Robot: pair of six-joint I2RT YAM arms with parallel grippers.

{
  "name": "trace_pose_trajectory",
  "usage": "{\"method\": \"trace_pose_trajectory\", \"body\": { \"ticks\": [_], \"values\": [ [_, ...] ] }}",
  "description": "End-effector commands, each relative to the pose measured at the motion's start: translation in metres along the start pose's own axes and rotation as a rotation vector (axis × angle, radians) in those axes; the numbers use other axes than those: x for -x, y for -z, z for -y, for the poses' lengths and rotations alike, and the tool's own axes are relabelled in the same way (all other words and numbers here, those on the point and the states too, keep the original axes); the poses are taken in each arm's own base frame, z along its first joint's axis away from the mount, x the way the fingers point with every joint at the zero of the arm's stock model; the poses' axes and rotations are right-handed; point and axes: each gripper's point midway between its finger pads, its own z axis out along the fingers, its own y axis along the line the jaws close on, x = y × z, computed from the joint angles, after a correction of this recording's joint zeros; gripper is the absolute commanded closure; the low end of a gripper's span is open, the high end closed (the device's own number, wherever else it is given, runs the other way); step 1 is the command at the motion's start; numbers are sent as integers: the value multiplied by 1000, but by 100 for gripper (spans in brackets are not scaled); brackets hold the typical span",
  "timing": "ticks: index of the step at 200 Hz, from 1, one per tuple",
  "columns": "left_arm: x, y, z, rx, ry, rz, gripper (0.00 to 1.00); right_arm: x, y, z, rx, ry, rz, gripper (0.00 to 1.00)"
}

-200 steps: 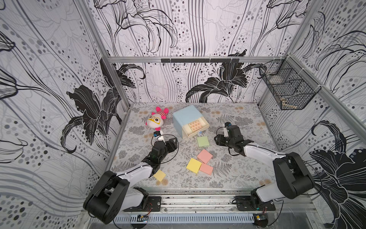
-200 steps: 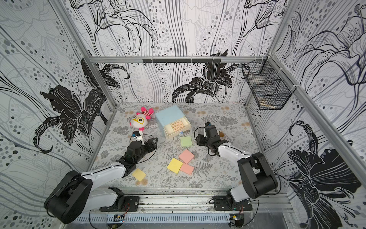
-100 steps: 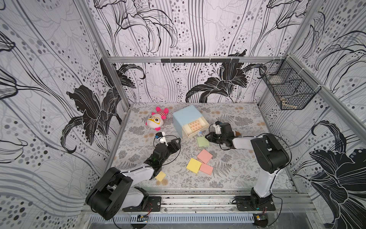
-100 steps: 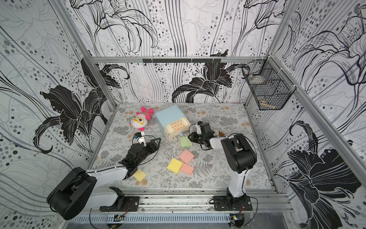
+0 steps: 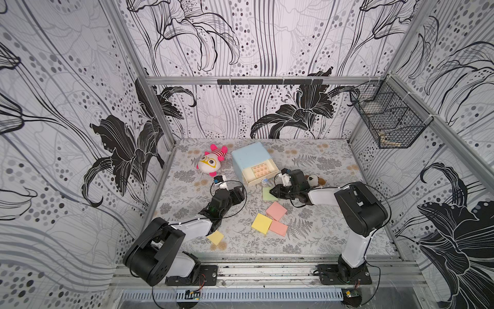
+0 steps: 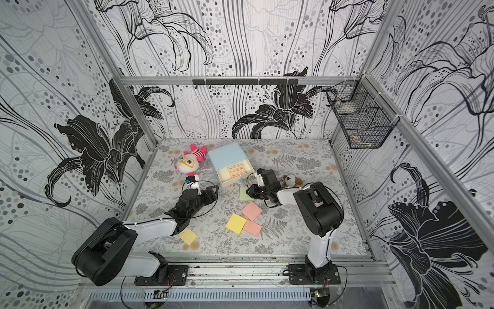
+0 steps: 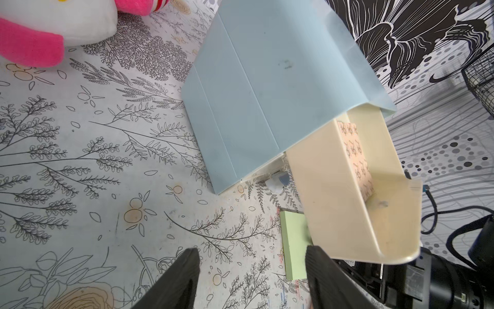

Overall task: Please put the sticky notes in the drawer by color
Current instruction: Move the sticky notes to the center of the board.

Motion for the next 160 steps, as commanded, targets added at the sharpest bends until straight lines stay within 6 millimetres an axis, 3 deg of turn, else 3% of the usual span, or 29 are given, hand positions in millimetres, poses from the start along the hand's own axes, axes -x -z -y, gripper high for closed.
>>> {"method": "trace_pose_trajectory", "body": {
  "ticks": [1,56,117,136,160],
  "values": [
    [9,-2,7,-14,-15,31,32,-5,9,19,-128,27,4,76],
    [18,-2,15,-18,-29,44,30,-20,16,70,-389,30,-32,89],
    [25,-4,21,-20,-48,52,29,-13,71,118,-584,-10,21,92],
    [25,-4,22,-23,-52,52,29,-11,83,123,-596,0,19,91],
    [28,-3,24,-29,-54,59,29,12,99,97,-536,48,83,82]
  ]
}}
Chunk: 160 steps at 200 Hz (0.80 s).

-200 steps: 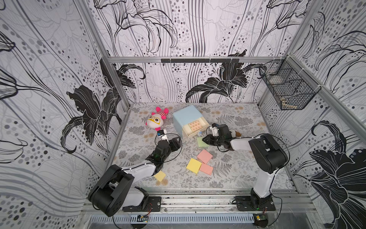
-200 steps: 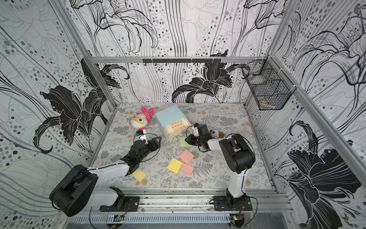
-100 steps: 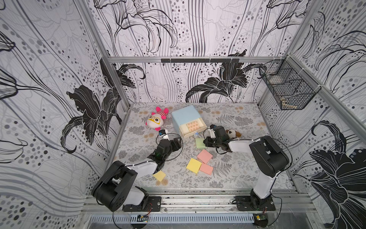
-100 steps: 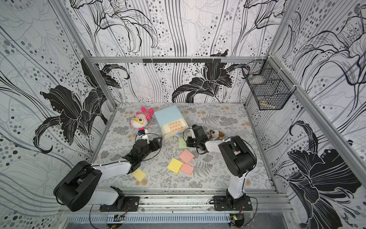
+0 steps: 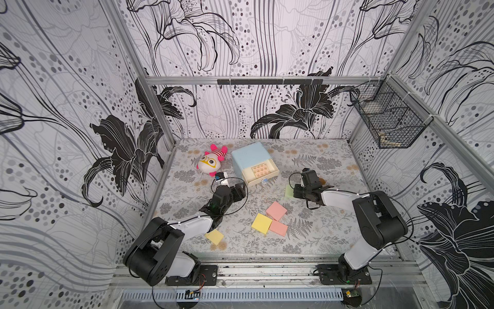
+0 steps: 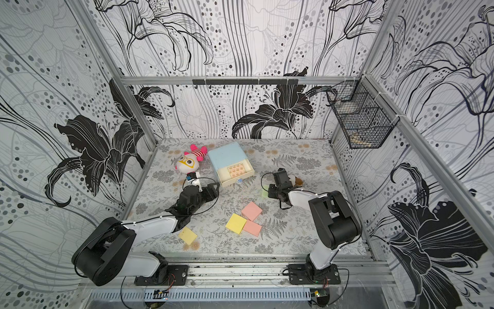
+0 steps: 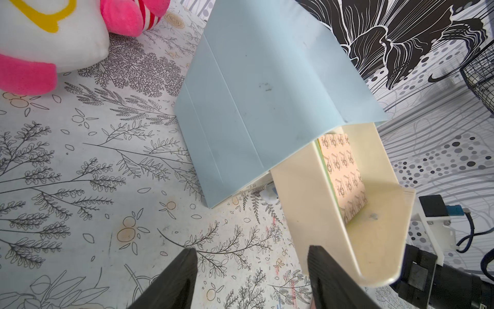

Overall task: Please put the sticky notes in the drawer by color
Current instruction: Move the sticky notes to the center of the board.

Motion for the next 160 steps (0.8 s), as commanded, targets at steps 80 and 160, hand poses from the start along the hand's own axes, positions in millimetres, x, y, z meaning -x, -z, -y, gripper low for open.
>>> {"method": "trace_pose_trajectory", "body": {
  "ticks": [80,160],
  "values": [
    [27,8,19,-49,-48,89,26,41,-8,-18,87,119,-17,9],
    [31,15,20,-50,-64,103,25,10,-27,-32,219,119,-125,11]
  ]
}}
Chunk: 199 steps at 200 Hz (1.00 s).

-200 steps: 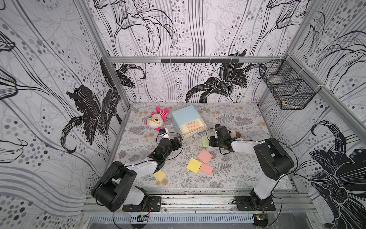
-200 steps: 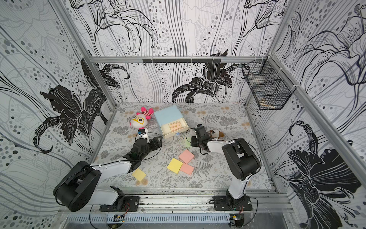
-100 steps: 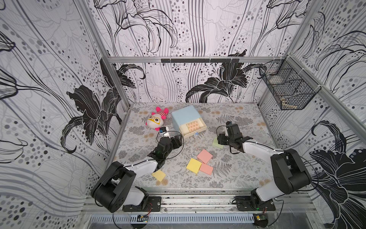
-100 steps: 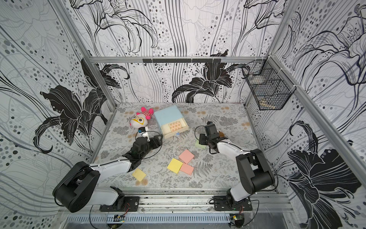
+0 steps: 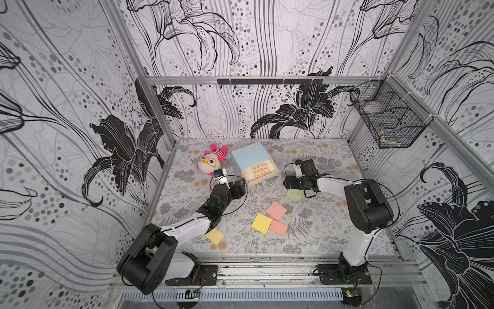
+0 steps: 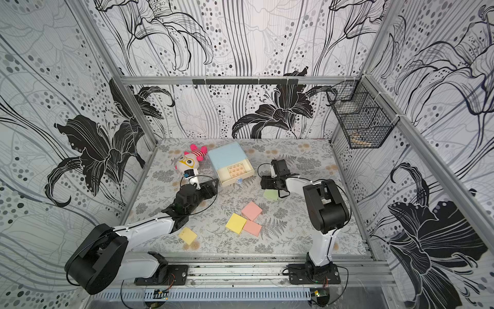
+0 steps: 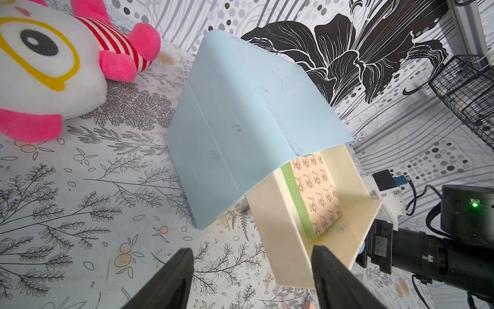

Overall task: Please put the sticky notes in the drawer by color
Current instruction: Move the sticky notes to the center of the board.

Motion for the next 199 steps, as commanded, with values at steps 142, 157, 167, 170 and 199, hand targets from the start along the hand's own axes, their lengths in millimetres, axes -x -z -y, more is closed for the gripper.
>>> {"method": "trace_pose_trajectory", "body": {
  "ticks": [142,157,167,170,199],
  "values": [
    [19,3,10,-6,-47,51,24,-58,38,2,-23,51,-98,8],
    [19,2,10,-6,-50,50,24,-65,36,-2,8,39,-115,8],
    [19,2,10,-4,-50,49,24,-71,35,-3,21,33,-127,8],
    [19,2,10,-4,-52,47,24,-73,35,-3,22,31,-130,8],
    [19,1,10,-2,-56,46,24,-86,44,-7,56,10,-147,14]
  ]
}}
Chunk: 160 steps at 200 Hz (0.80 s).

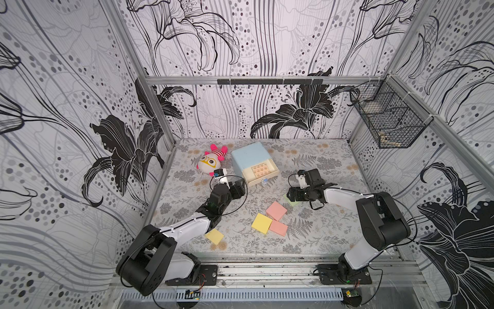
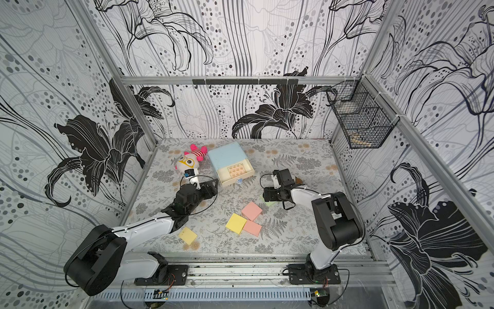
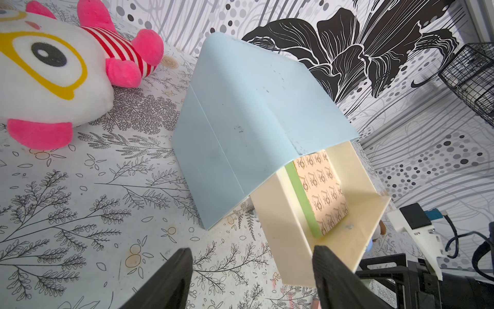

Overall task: Please put the sticky notes in the drawer by color
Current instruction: Move the sticky notes to the center of the board, then pick up the sticky notes from the center of the board.

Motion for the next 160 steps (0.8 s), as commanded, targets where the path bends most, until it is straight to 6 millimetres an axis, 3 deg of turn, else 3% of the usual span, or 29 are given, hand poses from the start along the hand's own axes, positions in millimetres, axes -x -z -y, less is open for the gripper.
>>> {"method": "trace_pose_trajectory", "body": {
  "ticks": [1,25,42,65,84,120,160],
  "values": [
    [17,1,9,-16,-15,48,24,-25,4,-6,42,-18,-61,14],
    [17,-1,11,-21,-14,50,24,-28,14,-7,26,-15,-57,16],
    [18,-2,12,-24,-14,51,24,-20,22,-4,-20,0,-34,16],
    [18,-3,14,-28,-14,52,24,-5,25,-7,-104,68,-13,7],
    [20,-2,13,-27,-12,57,24,7,20,-11,-142,119,-1,1],
    [21,3,9,-10,-17,67,24,30,10,-14,-173,170,35,1],
    [20,5,5,8,-22,66,24,29,-18,-19,-190,219,-9,1]
  ]
}}
